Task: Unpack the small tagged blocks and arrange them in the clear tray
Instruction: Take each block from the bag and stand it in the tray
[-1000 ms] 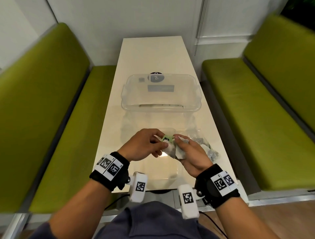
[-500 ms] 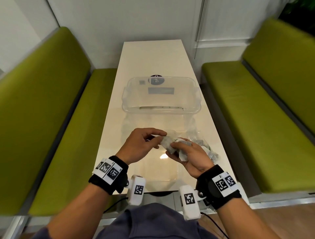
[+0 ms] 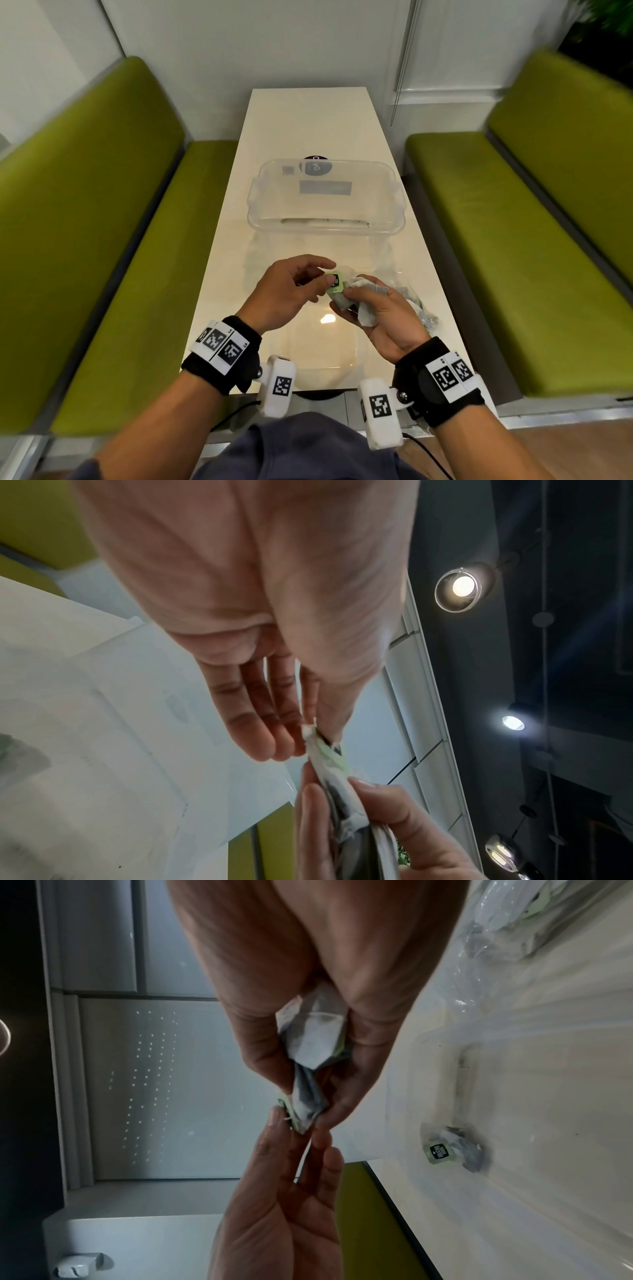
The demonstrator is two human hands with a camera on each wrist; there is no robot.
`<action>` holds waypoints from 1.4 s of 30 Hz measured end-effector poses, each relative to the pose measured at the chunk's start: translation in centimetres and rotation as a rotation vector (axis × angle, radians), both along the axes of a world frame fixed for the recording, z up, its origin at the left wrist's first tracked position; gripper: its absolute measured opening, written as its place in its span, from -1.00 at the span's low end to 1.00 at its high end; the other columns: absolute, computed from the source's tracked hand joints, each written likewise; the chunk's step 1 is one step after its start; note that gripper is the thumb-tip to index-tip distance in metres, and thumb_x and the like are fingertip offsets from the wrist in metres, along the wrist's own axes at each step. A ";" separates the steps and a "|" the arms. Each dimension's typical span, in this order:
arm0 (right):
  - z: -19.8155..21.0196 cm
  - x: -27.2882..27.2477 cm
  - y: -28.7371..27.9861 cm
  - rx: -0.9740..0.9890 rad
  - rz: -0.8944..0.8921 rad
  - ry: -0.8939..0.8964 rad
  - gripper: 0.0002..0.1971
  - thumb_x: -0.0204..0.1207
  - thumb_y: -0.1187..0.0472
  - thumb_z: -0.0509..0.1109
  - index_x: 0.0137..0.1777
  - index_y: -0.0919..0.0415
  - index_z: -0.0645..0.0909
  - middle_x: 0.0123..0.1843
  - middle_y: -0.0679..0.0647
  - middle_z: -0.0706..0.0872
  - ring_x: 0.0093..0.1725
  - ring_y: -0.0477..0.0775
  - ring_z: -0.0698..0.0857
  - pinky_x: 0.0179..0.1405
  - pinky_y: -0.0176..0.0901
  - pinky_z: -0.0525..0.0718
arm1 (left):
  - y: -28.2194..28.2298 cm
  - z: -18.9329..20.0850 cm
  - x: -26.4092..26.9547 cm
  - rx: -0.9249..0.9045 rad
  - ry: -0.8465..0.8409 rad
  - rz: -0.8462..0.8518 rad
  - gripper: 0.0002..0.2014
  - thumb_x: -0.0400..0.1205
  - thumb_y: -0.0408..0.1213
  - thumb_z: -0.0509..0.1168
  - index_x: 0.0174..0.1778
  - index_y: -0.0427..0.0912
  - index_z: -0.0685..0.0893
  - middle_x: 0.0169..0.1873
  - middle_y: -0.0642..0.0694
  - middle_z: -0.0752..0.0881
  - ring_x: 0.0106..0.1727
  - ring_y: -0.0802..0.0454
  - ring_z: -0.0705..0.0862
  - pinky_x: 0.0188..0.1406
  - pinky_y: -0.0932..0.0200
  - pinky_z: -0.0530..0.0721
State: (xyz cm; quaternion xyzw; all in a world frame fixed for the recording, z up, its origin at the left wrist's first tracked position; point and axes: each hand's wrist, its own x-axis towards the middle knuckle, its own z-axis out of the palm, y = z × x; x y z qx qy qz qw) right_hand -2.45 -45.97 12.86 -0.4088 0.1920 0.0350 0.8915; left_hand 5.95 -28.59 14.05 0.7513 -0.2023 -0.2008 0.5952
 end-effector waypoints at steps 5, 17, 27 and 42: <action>-0.3 0.3 0.1 -0.046 -0.023 0.050 -0.72 0.52 0.58 0.39 0.21 0.38 0.61 0.14 0.40 0.73 0.06 0.26 0.78 0.21 0.25 0.78 | 0.0 0.0 0.0 -0.001 -0.005 0.076 -0.94 0.69 -0.23 0.47 0.03 -0.06 0.83 -0.15 -0.04 0.85 -0.18 0.03 0.77 -0.16 0.10 0.72; 0.2 0.4 0.7 -0.069 -0.035 0.106 -0.95 0.57 0.41 0.46 -0.04 0.30 0.73 0.02 0.26 0.83 -0.04 0.15 0.80 0.03 0.11 0.84 | 0.8 1.2 0.1 -0.037 0.056 0.112 -0.86 0.68 -0.40 0.44 0.04 -0.10 0.87 -0.10 -0.26 0.87 -0.31 0.06 0.69 -0.17 0.14 0.75; 0.8 0.5 0.6 -0.018 -0.069 0.081 -0.87 0.58 0.40 0.46 0.10 0.39 0.69 0.13 0.36 0.81 -0.06 0.18 0.84 0.06 0.12 0.85 | 0.8 1.3 -0.2 -0.006 0.010 -0.003 -0.61 0.68 -0.51 0.38 0.33 0.01 0.80 -0.26 -0.12 0.81 -0.27 0.03 0.69 -0.14 0.16 0.76; 0.5 0.7 0.4 -0.039 -0.088 0.102 -0.89 0.57 0.38 0.47 0.06 0.39 0.71 0.07 0.33 0.78 -0.02 0.19 0.81 0.08 0.07 0.85 | 0.7 1.1 -0.3 0.203 -0.157 -0.122 -0.77 0.69 -0.30 0.43 0.16 0.12 0.82 -0.13 -0.02 0.79 -0.21 -0.10 0.80 -0.03 -0.16 0.79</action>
